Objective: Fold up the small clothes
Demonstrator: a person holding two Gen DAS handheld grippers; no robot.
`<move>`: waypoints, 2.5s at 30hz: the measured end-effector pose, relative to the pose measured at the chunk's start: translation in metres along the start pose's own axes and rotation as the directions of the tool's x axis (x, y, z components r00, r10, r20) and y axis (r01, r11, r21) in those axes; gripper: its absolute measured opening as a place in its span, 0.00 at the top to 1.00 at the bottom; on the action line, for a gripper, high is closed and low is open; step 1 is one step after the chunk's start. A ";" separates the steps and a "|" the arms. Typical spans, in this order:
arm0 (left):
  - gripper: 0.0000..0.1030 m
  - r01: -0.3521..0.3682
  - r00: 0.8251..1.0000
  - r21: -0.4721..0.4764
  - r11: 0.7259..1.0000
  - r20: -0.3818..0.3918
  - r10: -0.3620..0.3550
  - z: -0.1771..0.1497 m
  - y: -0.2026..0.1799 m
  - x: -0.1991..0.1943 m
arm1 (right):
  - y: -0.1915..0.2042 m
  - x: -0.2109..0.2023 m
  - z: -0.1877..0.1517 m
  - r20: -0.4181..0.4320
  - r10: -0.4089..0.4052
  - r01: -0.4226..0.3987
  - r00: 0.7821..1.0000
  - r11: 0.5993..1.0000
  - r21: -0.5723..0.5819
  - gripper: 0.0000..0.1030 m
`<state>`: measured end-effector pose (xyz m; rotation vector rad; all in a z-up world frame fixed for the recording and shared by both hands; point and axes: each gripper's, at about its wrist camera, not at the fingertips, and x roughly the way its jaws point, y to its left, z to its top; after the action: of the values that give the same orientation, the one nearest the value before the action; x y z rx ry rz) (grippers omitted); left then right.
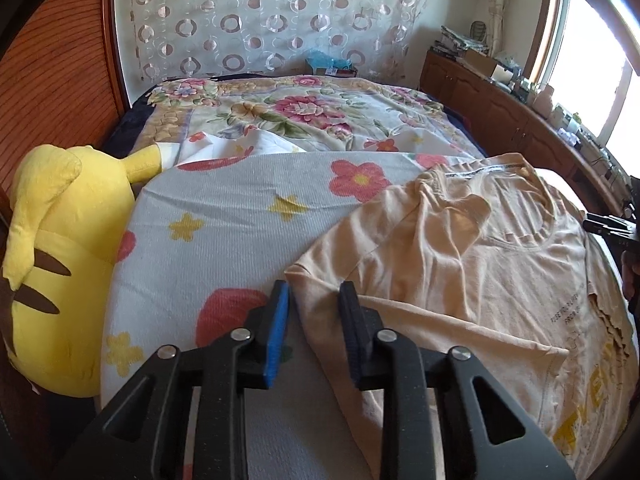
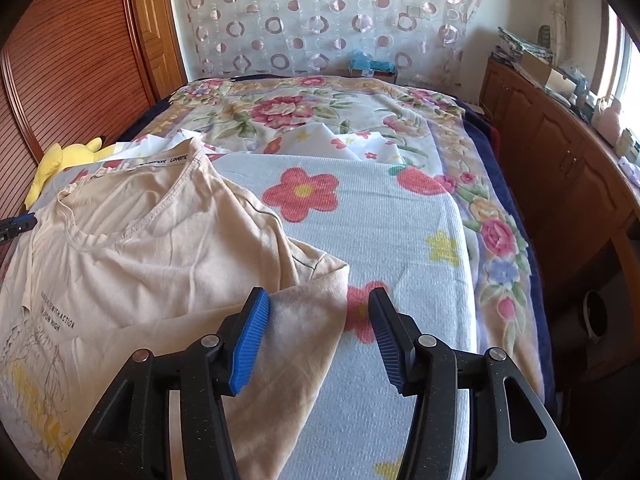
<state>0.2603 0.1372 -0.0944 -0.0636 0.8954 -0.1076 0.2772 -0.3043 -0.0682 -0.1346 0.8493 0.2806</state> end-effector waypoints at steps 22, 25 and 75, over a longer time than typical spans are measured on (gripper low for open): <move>0.94 -0.105 0.983 0.010 0.994 0.150 0.102 0.024 0.005 -0.046 | 0.022 -0.030 0.007 0.111 0.024 -0.018 0.994 0.998 -0.057 0.93; 0.94 -0.083 0.980 0.028 0.996 0.186 0.076 0.014 -0.010 -0.066 | 0.032 -0.043 0.001 0.147 0.048 -0.040 0.988 0.997 -0.061 0.93; 0.95 0.050 0.959 -0.025 0.998 0.281 -0.041 -0.208 -0.027 -0.224 | 0.040 -0.202 -0.227 0.188 0.079 -0.080 0.979 0.997 -0.002 0.93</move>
<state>-0.0434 0.1349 -0.0475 -0.1261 0.6121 -0.1235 -0.0247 -0.3563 -0.0646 -0.0677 0.6686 0.3601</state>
